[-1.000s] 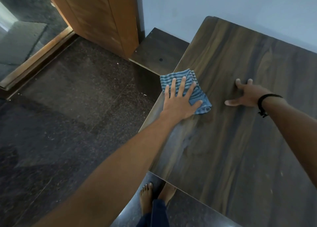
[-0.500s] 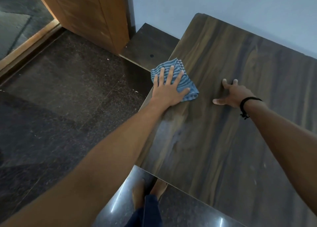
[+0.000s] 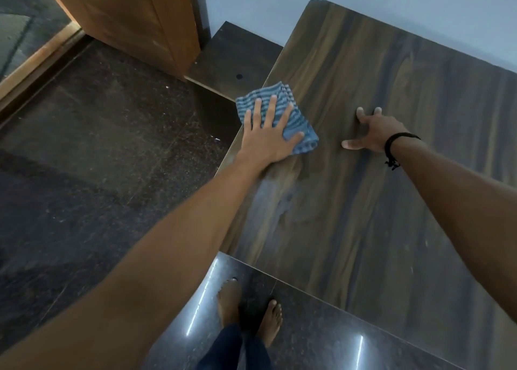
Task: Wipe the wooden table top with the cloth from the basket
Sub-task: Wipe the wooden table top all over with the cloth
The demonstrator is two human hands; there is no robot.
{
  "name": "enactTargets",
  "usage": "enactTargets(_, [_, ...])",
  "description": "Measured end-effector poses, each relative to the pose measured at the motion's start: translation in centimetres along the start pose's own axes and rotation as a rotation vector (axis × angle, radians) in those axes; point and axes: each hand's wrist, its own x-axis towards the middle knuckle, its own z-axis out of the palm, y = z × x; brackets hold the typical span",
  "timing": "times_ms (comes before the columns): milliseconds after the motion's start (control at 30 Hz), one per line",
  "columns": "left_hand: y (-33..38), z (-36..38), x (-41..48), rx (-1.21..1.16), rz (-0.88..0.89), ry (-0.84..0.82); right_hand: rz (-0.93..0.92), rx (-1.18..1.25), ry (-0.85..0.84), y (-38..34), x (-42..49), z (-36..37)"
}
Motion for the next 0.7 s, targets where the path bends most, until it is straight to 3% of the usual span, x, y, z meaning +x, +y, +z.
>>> enactTargets(100, [0.2,2.9,-7.8,0.012,0.081,0.076,-0.002,0.003,0.023,-0.1,-0.3,0.0])
enactTargets(267, [1.3,6.2,-20.3,0.044,0.198,-0.038,-0.004,-0.010,0.032,-0.3,-0.8,0.3])
enactTargets(367, [2.5,5.7,-17.8,0.020,0.155,-0.024,-0.015,-0.027,0.035,-0.4,-1.7,1.0])
enactTargets(567, [4.2,1.0,-4.4,-0.057,-0.052,-0.033,-0.049,-0.099,0.004,0.2,-3.6,2.1])
enactTargets(700, [5.9,3.3,-10.2,0.004,0.104,-0.072,-0.074,-0.080,0.006,0.1,-3.8,2.2])
